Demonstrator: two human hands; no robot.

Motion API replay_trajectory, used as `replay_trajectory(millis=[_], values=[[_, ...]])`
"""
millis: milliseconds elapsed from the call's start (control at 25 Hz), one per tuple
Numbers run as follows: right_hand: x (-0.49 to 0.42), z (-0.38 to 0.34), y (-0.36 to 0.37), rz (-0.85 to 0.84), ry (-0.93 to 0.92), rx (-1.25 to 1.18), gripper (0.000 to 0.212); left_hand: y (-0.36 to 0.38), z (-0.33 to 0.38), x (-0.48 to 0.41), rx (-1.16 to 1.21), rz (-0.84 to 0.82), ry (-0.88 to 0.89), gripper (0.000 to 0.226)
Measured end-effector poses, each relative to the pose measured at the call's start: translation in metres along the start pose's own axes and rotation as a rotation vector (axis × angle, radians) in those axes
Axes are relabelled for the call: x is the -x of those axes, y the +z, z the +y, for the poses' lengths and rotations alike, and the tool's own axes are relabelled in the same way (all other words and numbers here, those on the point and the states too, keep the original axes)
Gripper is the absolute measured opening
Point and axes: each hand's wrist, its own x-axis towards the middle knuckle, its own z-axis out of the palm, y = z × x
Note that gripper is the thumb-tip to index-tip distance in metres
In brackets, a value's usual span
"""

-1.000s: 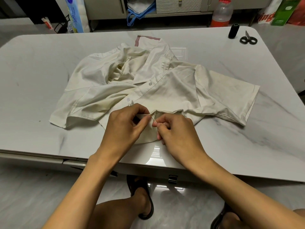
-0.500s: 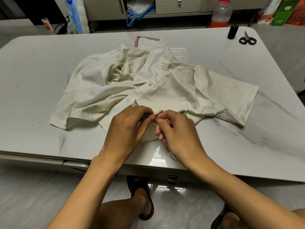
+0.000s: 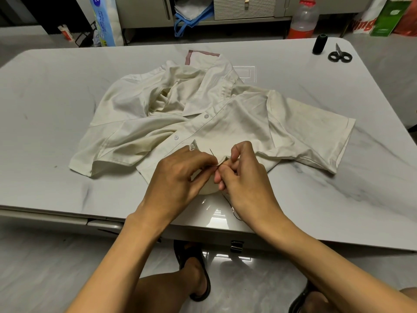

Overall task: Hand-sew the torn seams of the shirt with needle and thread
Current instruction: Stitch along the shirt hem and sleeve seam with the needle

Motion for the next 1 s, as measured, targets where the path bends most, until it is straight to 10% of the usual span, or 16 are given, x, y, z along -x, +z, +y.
replay_trajectory(millis=[600,840,1000], values=[[0.003,0.000,0.000,-0.033,-0.018,-0.027,0.019,-0.004,-0.005,0.000,0.057,-0.015,-0.040,0.004],[-0.009,0.001,-0.021,0.270,-0.329,0.530,0.010,-0.006,-0.005,0.001,0.043,0.055,-0.027,0.005],[-0.023,0.002,-0.024,0.008,-0.152,0.357,0.012,-0.005,-0.004,0.001,0.042,0.056,0.004,0.006]])
